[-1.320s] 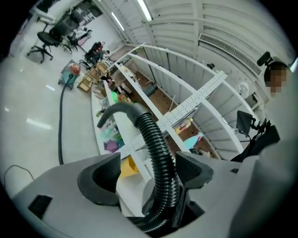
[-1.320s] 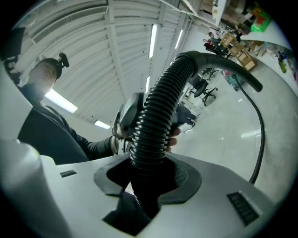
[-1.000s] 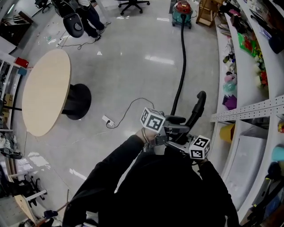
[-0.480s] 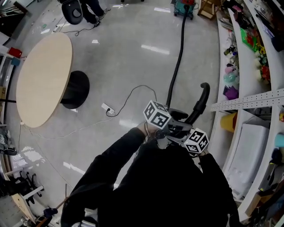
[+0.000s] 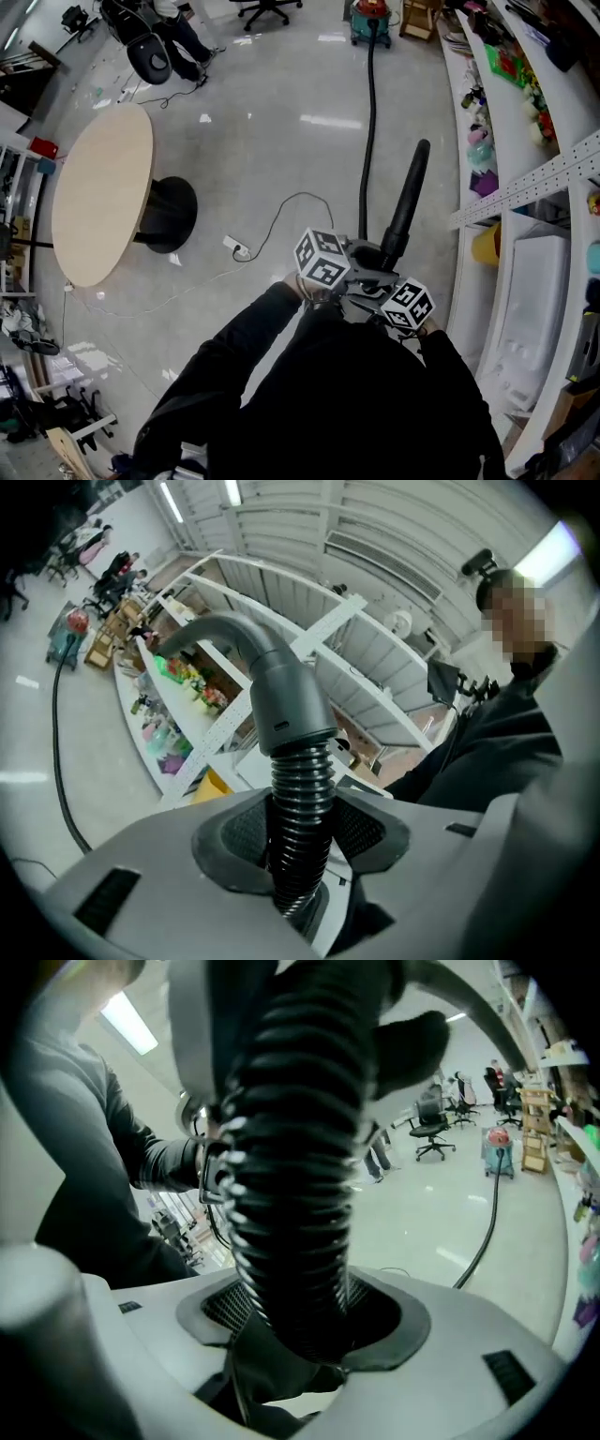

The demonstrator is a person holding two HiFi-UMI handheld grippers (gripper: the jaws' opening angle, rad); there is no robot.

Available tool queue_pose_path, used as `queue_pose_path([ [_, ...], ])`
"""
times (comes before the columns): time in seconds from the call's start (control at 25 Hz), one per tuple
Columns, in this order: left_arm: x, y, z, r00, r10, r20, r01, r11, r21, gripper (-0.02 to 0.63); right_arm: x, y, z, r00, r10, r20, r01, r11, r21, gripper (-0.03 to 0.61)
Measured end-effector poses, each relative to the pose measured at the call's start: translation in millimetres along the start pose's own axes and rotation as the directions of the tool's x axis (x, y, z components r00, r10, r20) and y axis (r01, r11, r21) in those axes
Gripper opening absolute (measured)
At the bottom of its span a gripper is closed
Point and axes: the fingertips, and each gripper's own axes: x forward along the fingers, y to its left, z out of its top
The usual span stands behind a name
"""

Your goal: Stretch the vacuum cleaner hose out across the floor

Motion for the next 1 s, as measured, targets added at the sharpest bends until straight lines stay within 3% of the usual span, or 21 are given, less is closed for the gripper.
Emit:
queue_pose_path([
  [0.16,40,-17,-33,0.995,0.056,-0.087,-0.051,0.997,0.057,0.187,-65,6,-52,0.998,0.034,0.05,-0.041,0.988,0.152,0.301],
  [0.28,62,-19,-58,0.982,0.135,-0.131,-0.123,0.988,0.094,0.187,-126,9,-93,0.989,0.052,0.136,-0.091,0.949,0.302,0.301],
  [0.36,74,-24,-79,0.966,0.189,-0.176,-0.162,0.974,0.156,0.187,-169,4,-101,0.961,0.034,0.273,-0.148,0.9,0.41,0.301],
  [0.44,87,-33,-102,0.949,0.226,-0.22,-0.175,0.958,0.228,0.187,-211,-8,-91,0.903,-0.013,0.43,-0.22,0.845,0.487,0.301],
  [0.52,97,-43,-123,0.934,0.244,-0.262,-0.165,0.942,0.291,0.187,-244,-22,-69,0.847,-0.067,0.527,-0.25,0.825,0.506,0.299],
  [0.68,103,-59,-159,0.911,0.255,-0.325,-0.125,0.92,0.371,0.187,-275,-26,-24,0.811,-0.067,0.581,-0.246,0.862,0.443,0.298],
  [0.84,97,-77,-197,0.896,0.262,-0.358,-0.082,0.891,0.446,0.187,-277,-21,-1,0.74,-0.061,0.67,-0.368,0.797,0.48,0.298],
  [1.0,73,-94,-239,0.867,0.273,-0.416,-0.006,0.842,0.54,0.186,-251,0,13,0.713,-0.082,0.696,-0.424,0.741,0.521,0.299],
])
